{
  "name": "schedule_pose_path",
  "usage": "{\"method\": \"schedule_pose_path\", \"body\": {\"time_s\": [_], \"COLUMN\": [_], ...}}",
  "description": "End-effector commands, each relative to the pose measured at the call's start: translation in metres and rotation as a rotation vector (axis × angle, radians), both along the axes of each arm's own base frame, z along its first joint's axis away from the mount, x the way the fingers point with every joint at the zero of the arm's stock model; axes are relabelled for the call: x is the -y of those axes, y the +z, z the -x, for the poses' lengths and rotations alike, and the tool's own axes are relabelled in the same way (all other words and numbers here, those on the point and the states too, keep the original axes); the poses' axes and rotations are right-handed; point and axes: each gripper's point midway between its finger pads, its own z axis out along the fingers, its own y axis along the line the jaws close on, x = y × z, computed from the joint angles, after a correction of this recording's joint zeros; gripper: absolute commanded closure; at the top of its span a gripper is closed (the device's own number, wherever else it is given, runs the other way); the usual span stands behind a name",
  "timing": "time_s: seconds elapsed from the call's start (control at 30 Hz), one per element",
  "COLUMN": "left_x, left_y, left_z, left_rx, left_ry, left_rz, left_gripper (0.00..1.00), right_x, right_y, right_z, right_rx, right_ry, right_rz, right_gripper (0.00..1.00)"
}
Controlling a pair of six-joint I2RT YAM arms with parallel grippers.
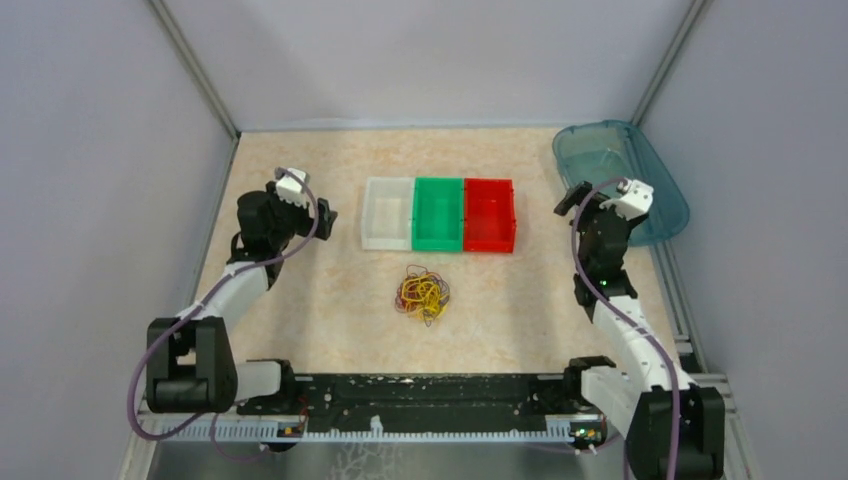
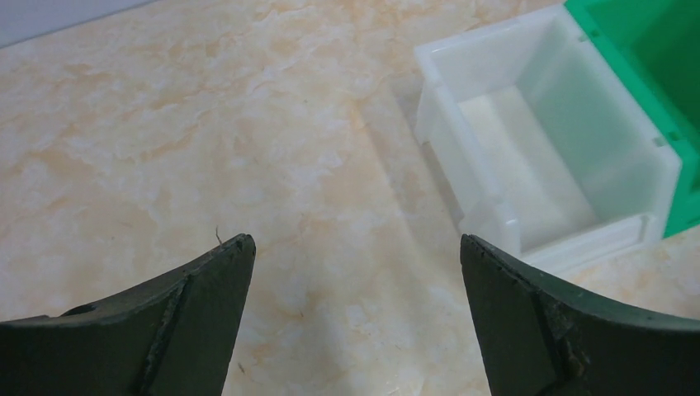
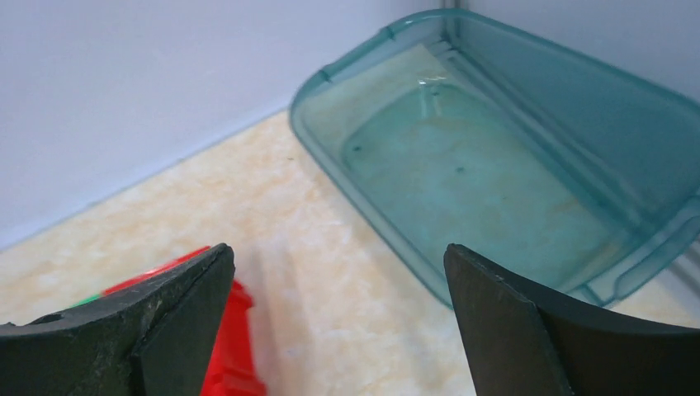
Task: Untangle the cables
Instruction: Untie the cable.
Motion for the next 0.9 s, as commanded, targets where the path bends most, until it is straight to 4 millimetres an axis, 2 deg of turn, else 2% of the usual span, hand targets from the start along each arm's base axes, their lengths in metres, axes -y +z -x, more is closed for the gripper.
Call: {"method": "schedule_pose_path", "body": {"time_s": [0.0, 0.17, 0.2, 0.3, 0.43, 0.53, 0.7, 0.77, 0.87], "left_x": [0.025, 0.05, 0.055, 0.066, 0.07, 0.072, 0.081, 0.082, 0.081], "left_y": [0.009, 0.032, 0.033, 0.036, 0.034, 0.029, 0.024, 0.022, 0.021], "left_z": [0.025, 0.046, 0.052, 0.067, 0.078, 0.086, 0.104, 0.109, 0.112], "left_rx": [-0.131, -0.171, -0.188, -0.225, -0.252, -0.274, -0.313, -0.326, -0.322], "left_ry": [-0.15, -0.294, -0.322, -0.402, -0.442, -0.47, -0.553, -0.561, -0.561], "left_rz": [0.044, 0.121, 0.134, 0.159, 0.168, 0.161, 0.174, 0.175, 0.157], "left_gripper": [0.0, 0.01, 0.01, 0.01, 0.01, 0.01, 0.01, 0.01, 0.01], "right_x": [-0.045, -0.107, -0.129, -0.183, -0.248, -0.288, -0.336, -0.349, -0.36], "right_y": [0.009, 0.015, 0.016, 0.014, -0.001, -0.023, -0.054, -0.061, -0.064], "right_z": [0.007, 0.017, 0.022, 0.041, 0.076, 0.102, 0.131, 0.136, 0.139], "right_rx": [0.061, 0.029, 0.018, -0.008, -0.06, -0.12, -0.209, -0.235, -0.255], "right_ry": [0.214, 0.442, 0.514, 0.711, 0.945, 1.074, 1.216, 1.25, 1.271], "right_rz": [-0.2, -0.153, -0.141, -0.118, -0.078, -0.062, -0.045, -0.052, -0.044], "right_gripper": [0.01, 0.01, 0.02, 0.11, 0.22, 0.25, 0.36, 0.42, 0.44]}}
